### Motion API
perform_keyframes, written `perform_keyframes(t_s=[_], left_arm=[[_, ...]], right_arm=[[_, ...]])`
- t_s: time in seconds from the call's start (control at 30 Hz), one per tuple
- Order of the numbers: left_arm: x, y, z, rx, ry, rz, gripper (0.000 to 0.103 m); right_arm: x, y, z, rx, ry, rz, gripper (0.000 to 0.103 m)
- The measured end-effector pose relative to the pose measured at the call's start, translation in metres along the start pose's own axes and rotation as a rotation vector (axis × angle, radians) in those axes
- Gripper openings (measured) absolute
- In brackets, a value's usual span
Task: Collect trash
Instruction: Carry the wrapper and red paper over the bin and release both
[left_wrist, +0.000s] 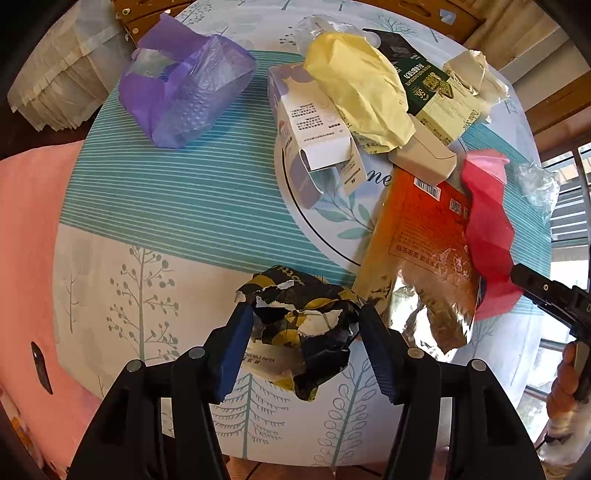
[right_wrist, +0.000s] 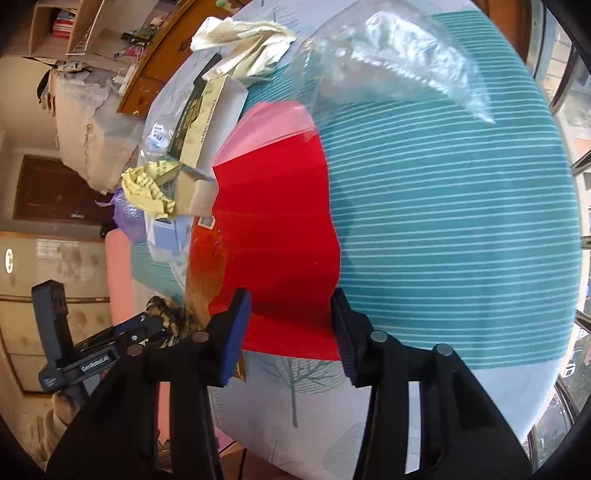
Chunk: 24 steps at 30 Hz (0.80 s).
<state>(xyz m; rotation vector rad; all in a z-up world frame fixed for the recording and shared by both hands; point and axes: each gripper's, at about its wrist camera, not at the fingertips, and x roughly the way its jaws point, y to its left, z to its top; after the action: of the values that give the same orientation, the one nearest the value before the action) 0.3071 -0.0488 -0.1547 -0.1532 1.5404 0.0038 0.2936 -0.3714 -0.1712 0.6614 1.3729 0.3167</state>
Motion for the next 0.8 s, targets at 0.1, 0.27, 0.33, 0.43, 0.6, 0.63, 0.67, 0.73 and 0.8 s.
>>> perform_keyframes(t_s=[0.1, 0.27, 0.33, 0.43, 0.6, 0.63, 0.67, 0.73, 0.8], left_arm=[[0.005, -0.005, 0.005, 0.006, 0.004, 0.011, 0.065], [0.012, -0.014, 0.009, 0.03, 0.003, 0.042, 0.071], [0.014, -0.016, 0.008, 0.03, 0.008, 0.045, 0.071], [0.013, -0.02, 0.006, 0.034, -0.008, 0.051, 0.068], [-0.002, -0.019, -0.003, 0.061, -0.065, 0.058, 0.048], [-0.009, -0.02, -0.005, 0.071, -0.085, 0.066, 0.042], [-0.015, -0.02, -0.007, 0.077, -0.098, 0.059, 0.033], [-0.023, -0.015, -0.009, 0.067, -0.094, 0.038, 0.02], [-0.031, -0.006, -0.016, 0.063, -0.108, 0.031, 0.02]], right_arm=[[0.0, 0.008, -0.001, -0.018, 0.0, 0.025, 0.022], [-0.011, 0.023, -0.007, -0.057, -0.017, 0.064, 0.01], [-0.02, 0.027, -0.011, -0.074, -0.027, 0.072, 0.007], [-0.027, 0.036, -0.015, -0.08, -0.032, 0.095, 0.004], [-0.035, 0.055, -0.026, -0.131, -0.052, 0.079, 0.001], [-0.037, 0.06, -0.029, -0.141, -0.057, 0.074, 0.0], [-0.039, 0.063, -0.031, -0.15, -0.061, 0.069, 0.0], [-0.043, 0.072, -0.038, -0.169, -0.073, 0.055, 0.0], [-0.047, 0.079, -0.044, -0.181, -0.084, 0.05, 0.0]])
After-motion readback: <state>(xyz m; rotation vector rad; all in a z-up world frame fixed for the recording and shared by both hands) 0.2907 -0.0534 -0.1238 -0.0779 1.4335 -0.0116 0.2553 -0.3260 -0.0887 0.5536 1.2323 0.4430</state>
